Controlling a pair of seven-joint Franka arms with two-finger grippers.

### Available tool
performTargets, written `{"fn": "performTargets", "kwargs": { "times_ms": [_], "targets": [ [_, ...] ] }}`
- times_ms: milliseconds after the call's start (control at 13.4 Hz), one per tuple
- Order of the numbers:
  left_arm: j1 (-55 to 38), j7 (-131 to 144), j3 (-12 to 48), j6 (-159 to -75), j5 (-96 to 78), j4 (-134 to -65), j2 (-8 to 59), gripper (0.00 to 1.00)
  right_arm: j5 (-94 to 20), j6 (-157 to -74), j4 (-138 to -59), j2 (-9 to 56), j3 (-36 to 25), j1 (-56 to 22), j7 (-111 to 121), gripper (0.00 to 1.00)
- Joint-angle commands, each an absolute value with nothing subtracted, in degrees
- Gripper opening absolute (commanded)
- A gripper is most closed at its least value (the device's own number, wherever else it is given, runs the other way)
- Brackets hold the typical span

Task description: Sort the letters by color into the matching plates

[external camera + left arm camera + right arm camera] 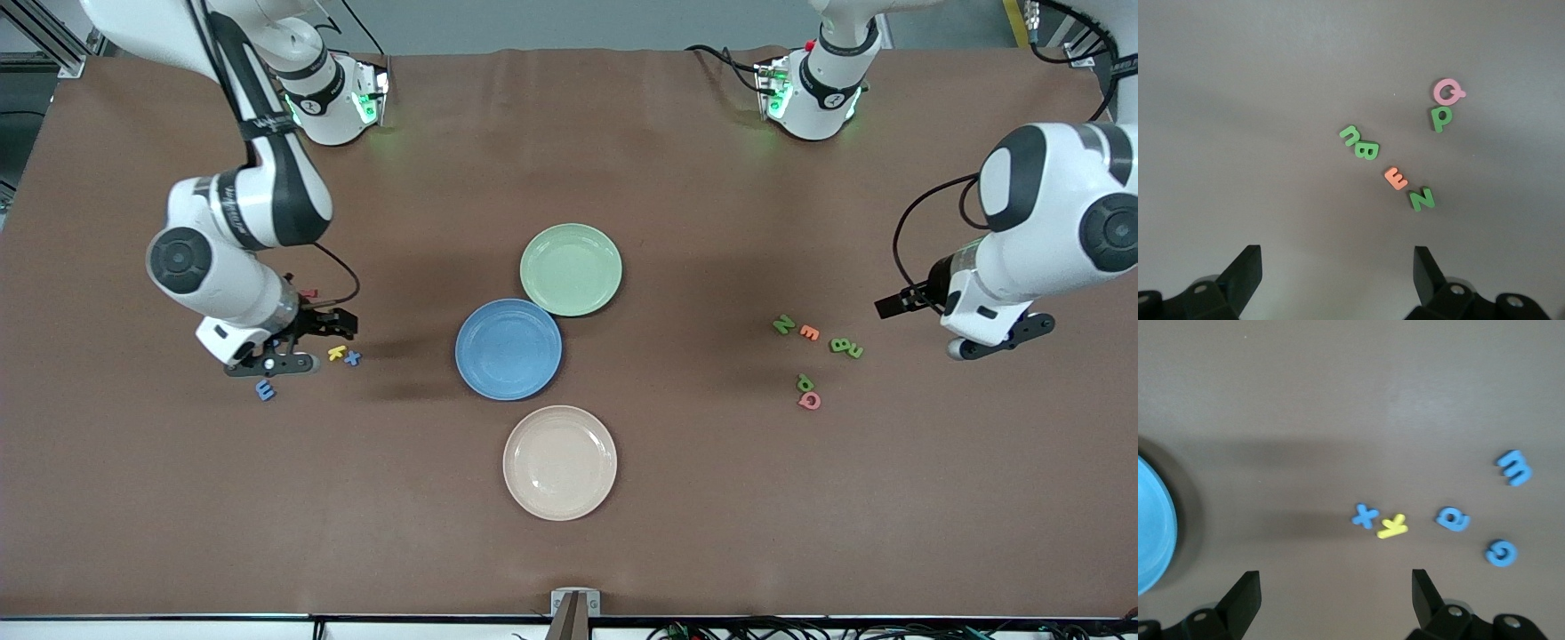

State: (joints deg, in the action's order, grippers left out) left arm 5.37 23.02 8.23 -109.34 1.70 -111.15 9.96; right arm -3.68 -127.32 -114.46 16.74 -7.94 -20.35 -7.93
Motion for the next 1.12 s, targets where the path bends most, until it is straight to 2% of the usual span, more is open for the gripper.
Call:
{"fn": "performTargets", "kwargs": {
  "times_ms": [0,224,524,1047],
  "targets": [
    [5.4,24.4,8.4,-113.1,2.7,-112.9,11.8,0.99,-4.3,-133.0,-114.1,21.4,-8.3,-21.2,-10.3,1.0],
    [5.2,24.9,8.5,-115.7,6.0,-113.1,15.0,0.92,-4.4,-139.0,-113.9,26.5,-8.3,-19.7,-10.5,0.99],
    [5.4,28.1,8.4,-120.2,6.1,-113.0,19.2,0.89,-9.0,-139.5,-113.5,28.8,-8.3,-19.7,-11.2,0.97],
    [5.0,31.0,8.4,-124.7,7.0,-113.4,22.8,0.81,-9.4,-139.7,-113.5,30.7,-8.3,-20.0,-11.2,0.93]
  ]
}}
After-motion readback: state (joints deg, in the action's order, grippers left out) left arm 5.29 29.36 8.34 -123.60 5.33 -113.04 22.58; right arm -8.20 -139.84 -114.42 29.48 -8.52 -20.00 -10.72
